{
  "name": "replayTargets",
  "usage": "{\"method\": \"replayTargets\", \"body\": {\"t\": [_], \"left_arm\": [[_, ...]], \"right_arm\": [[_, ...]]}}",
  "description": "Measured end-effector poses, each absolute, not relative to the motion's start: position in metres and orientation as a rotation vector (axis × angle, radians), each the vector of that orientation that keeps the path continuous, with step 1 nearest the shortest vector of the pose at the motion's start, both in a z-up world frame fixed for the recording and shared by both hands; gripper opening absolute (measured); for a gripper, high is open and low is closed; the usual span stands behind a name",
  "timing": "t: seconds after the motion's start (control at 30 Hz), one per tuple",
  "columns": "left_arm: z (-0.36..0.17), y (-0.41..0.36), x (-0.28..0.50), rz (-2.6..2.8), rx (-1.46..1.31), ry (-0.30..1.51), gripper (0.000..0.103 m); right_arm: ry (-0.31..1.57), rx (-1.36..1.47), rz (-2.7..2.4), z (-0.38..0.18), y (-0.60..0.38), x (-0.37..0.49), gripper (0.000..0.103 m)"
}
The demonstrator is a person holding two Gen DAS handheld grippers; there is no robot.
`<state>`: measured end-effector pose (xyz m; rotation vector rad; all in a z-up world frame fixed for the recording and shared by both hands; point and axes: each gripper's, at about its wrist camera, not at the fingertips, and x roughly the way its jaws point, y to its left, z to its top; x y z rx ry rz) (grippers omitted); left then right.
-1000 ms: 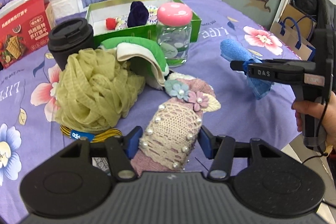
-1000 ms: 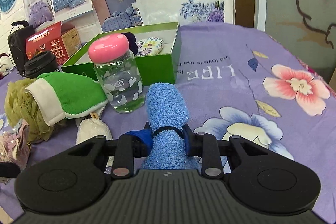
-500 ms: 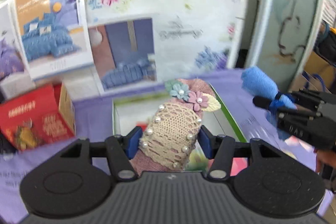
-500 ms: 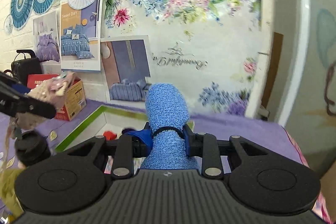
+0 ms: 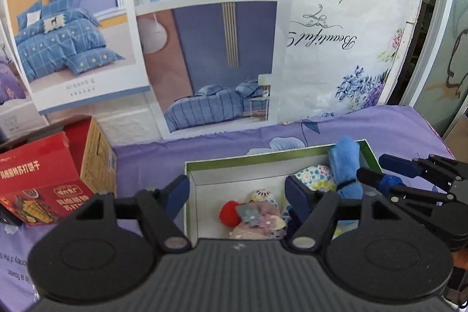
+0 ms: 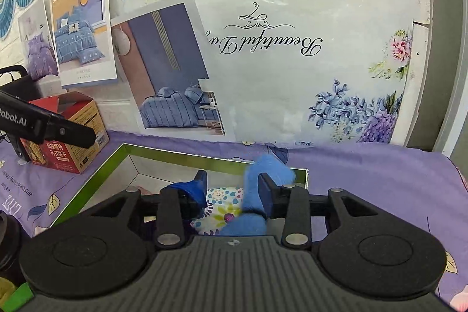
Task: Organize soft objects
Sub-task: 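Carry the towel and pouch into the green box and open both grippers, then move both tools back to the pile beside the green mitt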
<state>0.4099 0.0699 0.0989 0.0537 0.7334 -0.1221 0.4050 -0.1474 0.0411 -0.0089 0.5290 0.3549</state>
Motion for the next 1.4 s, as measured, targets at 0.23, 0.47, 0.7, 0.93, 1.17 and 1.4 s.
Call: {"method": "replayTargets", "body": {"t": [0.23, 0.47, 0.7, 0.93, 1.17, 1.4], "left_arm": [[0.112, 0.068, 0.384, -0.134, 0.056, 0.725, 0.072], [0.132, 0.067, 0.316, -0.154, 0.054, 0.671, 0.074], [0.124, 0.074, 0.22, -0.164, 0.037, 0.614, 0.077], [0.072, 0.095, 0.134, -0.087, 0.005, 0.63, 0.081], [0.01, 0.123, 0.084, 0.016, -0.049, 0.761, 0.081], [0.007, 0.135, 0.089, 0.02, -0.062, 0.755, 0.081]], "right_arm": [[0.533, -0.023, 0.332, 0.044, -0.155, 0.388, 0.025], [0.479, -0.059, 0.318, 0.071, -0.162, 0.33, 0.027], [0.436, -0.05, 0.313, 0.072, -0.164, 0.246, 0.03], [0.515, 0.011, 0.31, 0.019, -0.156, 0.179, 0.032], [0.628, 0.103, 0.368, -0.027, -0.129, 0.142, 0.033], [0.582, -0.059, 0.443, -0.009, -0.076, 0.154, 0.034]]}}
